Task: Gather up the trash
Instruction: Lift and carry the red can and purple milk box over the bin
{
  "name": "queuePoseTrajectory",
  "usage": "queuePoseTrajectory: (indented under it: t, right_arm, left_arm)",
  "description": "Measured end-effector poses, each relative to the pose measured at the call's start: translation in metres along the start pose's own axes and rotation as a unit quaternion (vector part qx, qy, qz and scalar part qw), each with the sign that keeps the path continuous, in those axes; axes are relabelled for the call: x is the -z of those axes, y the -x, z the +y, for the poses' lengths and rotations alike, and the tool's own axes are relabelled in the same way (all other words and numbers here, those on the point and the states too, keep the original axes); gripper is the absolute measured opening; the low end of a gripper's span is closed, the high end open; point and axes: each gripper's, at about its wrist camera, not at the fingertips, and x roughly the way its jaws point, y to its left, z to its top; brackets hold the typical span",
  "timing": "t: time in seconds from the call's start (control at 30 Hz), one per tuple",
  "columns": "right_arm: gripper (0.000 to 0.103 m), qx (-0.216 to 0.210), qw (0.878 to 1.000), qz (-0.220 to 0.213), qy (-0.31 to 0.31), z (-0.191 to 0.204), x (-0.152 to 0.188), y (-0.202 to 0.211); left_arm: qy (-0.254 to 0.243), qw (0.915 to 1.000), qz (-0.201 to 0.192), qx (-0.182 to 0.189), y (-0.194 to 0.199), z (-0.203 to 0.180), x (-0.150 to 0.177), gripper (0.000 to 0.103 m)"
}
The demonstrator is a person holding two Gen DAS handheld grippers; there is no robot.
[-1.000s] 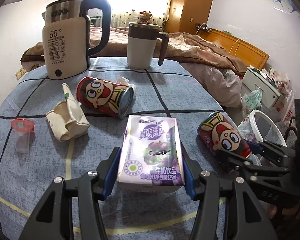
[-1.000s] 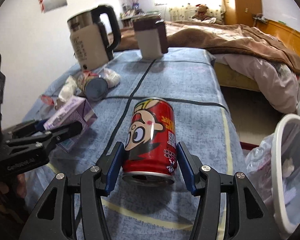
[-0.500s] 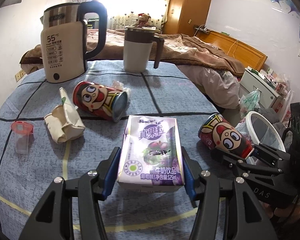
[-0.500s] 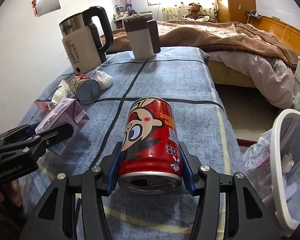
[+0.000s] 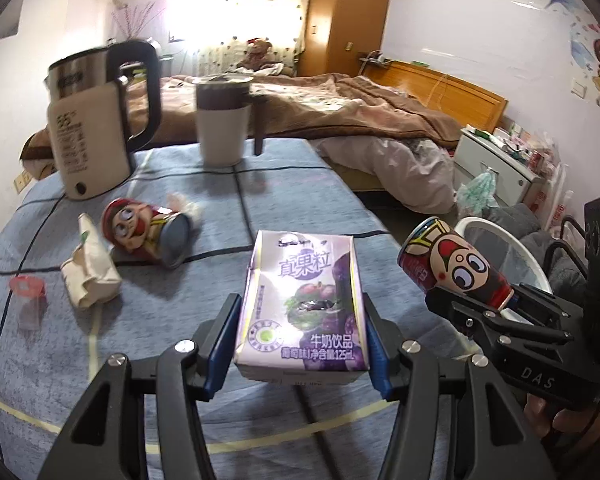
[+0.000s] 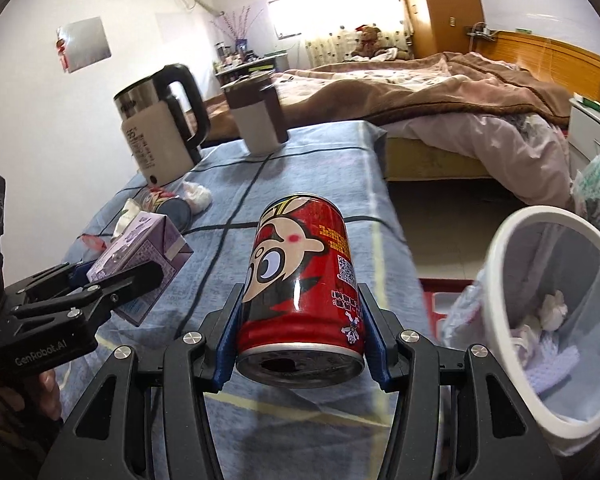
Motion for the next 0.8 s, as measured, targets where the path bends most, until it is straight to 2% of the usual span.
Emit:
queuePoseTrajectory:
  t: [0.23, 0.53, 0.8]
  right_arm:
    - [0.053, 0.030, 0.999, -0.015, -0.018, -0.031, 0.002, 0.025]
    - [0.053, 0.074, 0.996, -0.038, -0.044, -0.079, 0.006, 0.064]
    - [0.053, 0.117, 0.990, -0.039, -0.066, -0.121, 0.011, 0.085]
  left_arm:
    - [-0.032, 0.9994, -0.012, 0.003, 0.000, -0.040, -0.008, 0.058]
    - [-0.070, 0.9963, -0.015, 0.048, -0.009, -0.100, -0.014, 0.058]
    - [-0.101, 0.9920, -0.004, 0.076, -0.029, -0.151, -0.016, 0.058]
